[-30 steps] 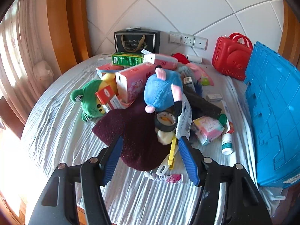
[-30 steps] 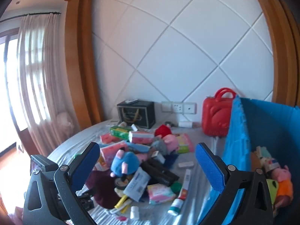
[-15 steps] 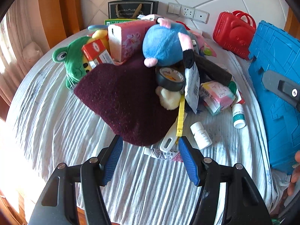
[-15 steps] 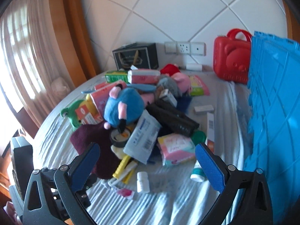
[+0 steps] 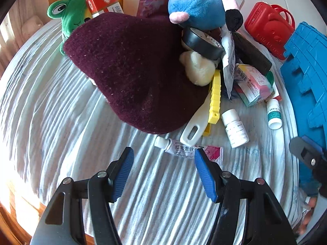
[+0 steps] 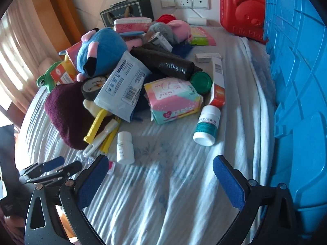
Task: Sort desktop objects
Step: 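Lower the left tool onto the red-and-white ointment tube and close it, then grasp the white pill bottle with the right tool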
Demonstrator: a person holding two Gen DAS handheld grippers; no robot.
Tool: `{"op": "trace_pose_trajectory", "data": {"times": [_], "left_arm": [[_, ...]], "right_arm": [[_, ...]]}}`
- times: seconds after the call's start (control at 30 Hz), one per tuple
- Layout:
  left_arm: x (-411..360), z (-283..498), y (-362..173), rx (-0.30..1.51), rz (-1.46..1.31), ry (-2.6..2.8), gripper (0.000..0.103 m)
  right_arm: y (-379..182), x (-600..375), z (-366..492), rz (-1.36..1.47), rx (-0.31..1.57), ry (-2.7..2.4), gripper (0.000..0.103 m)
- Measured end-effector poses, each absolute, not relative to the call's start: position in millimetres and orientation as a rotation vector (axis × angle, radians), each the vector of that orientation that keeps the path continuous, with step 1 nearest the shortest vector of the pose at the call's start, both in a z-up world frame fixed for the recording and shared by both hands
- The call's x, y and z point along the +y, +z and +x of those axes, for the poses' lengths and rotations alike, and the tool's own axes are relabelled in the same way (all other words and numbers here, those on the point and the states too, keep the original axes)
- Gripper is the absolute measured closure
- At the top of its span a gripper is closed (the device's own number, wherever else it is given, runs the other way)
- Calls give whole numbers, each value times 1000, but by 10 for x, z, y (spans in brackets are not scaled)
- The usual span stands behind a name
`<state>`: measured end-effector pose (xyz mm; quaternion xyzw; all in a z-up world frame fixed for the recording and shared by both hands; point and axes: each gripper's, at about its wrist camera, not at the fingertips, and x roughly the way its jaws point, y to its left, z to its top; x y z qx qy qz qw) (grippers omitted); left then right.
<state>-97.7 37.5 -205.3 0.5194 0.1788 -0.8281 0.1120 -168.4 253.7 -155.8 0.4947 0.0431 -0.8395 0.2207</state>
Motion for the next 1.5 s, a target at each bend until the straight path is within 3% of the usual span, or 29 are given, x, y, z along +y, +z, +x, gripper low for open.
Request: {"op": "trace_pose_trajectory", "data": {"times": [0.1,0.43,0.7,0.77,0.83,0.9,0.93,1.0,1.1,1.27,1.4,1.5], "left_arm": [[446,-1123,-2157,595,1538,-2403,42],[604,-873,-2156,238,1605,-2449,42],[515,-723,-2111,230,1604,-2456,42],[531,-761,-2092,232,1599,-2463,50],[574,-809,-2068,226,1604,-2481,71],[643,-842,-2051,193,1623,-2502,85],[664,-843,-2047,190,1629,-2506,85],[663,-825,-2040,198,1623,-2509,85],[597,-780,-1984,237,1610,-2521,85],[484,-630,-1798,250,1549,-2555,85],[313,-618,-1676,257,1486,-2572,85],[282,-606,-1527,246,1418,-2601,85]], "right_arm": [[-1589,2524,-1673,1376,136,-2303,0],[-1670,2512,-1676,1395,158,-2251,0],[-1851,2344,-1703,1410,152,-2172,0],[-1898,2295,-1727,1431,155,-2150,0],[-1901,2246,-1750,1435,175,-2156,0],[-1900,2188,-1781,1440,194,-2151,0],[-1903,2145,-1798,1442,201,-2141,3],[-1901,2058,-1807,1433,237,-2136,27],[-1949,1929,-1811,1437,298,-2124,42],[-2095,1771,-1831,1475,352,-2093,45],[-2151,1671,-1846,1461,413,-2110,76],[-2047,1670,-1833,1437,397,-2119,76]]}}
